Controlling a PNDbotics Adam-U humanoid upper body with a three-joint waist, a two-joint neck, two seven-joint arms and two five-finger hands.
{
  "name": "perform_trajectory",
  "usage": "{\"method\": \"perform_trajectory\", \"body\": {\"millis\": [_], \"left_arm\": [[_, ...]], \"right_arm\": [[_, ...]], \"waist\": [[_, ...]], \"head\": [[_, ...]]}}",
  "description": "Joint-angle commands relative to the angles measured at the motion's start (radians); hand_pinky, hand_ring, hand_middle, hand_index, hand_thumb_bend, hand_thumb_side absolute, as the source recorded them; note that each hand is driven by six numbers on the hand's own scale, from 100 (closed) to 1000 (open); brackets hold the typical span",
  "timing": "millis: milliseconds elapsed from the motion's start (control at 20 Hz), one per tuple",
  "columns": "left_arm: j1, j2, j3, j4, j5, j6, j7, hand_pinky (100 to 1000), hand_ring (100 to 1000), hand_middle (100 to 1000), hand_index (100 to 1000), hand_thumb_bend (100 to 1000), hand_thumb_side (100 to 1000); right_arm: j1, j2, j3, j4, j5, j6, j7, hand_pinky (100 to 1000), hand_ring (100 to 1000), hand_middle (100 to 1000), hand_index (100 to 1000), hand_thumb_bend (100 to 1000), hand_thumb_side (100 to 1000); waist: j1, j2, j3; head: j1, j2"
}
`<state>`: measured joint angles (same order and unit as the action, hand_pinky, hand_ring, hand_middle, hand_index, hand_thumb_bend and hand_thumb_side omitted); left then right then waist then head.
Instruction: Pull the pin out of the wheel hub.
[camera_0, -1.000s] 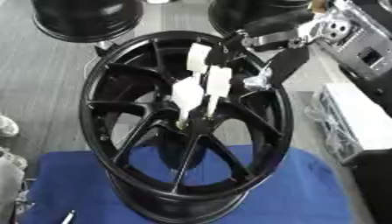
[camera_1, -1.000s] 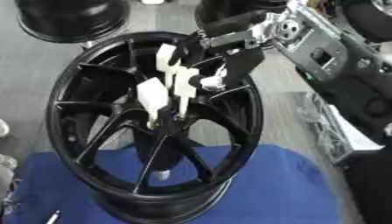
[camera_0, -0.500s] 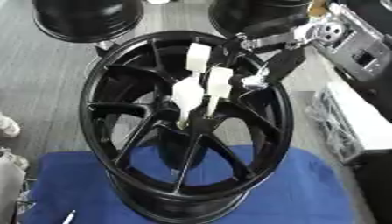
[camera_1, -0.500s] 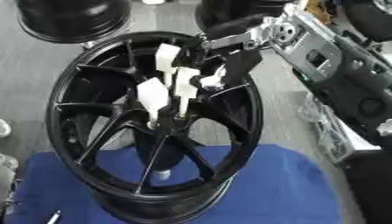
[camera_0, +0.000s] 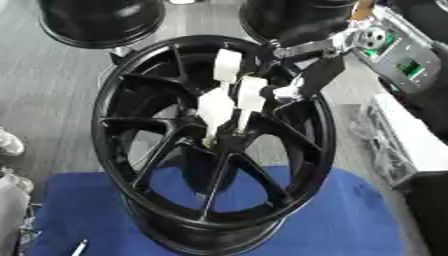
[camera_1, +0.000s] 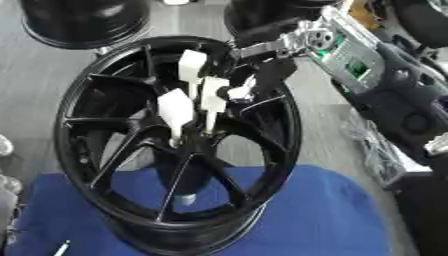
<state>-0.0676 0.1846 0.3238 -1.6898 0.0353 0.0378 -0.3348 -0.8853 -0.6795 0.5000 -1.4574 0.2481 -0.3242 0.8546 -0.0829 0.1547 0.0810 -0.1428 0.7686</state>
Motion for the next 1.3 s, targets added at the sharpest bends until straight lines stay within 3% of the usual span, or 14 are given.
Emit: {"method": "perform_trajectory", "body": {"millis": [50, 350, 700, 1300], "left_arm": [[-0.008, 0.013, -0.001, -0.02, 0.0, -0.001, -0.003, 687, 1000, 619, 759, 514, 562], [-0.009, 0.013, 0.0, -0.02, 0.001, -0.001, -0.004, 688, 1000, 619, 759, 513, 563], [-0.009, 0.013, -0.001, -0.02, 0.001, -0.001, -0.005, 688, 1000, 619, 759, 513, 563], [-0.009, 0.012, 0.0, -0.02, 0.002, -0.001, -0.005, 688, 1000, 618, 760, 511, 563]], "right_arm": [[-0.021, -0.007, -0.006, 0.005, 0.014, -0.026, 0.026, 807, 810, 880, 936, 100, 785], [-0.022, 0.004, -0.001, 0.014, 0.033, -0.033, 0.046, 782, 770, 759, 935, 100, 719], [-0.019, 0.014, 0.005, 0.025, 0.077, -0.046, 0.052, 762, 736, 703, 939, 100, 614], [-0.004, 0.025, -0.003, 0.03, 0.113, -0.051, 0.018, 733, 683, 577, 908, 100, 287]], "waist": [[0.006, -0.015, 0.0], [0.006, -0.014, 0.001], [0.006, -0.013, 0.002], [0.008, -0.01, 0.001]], "head": [[-0.001, 0.001], [0.0, 0.001], [-0.001, 0.001], [-0.002, 0.001]]}}
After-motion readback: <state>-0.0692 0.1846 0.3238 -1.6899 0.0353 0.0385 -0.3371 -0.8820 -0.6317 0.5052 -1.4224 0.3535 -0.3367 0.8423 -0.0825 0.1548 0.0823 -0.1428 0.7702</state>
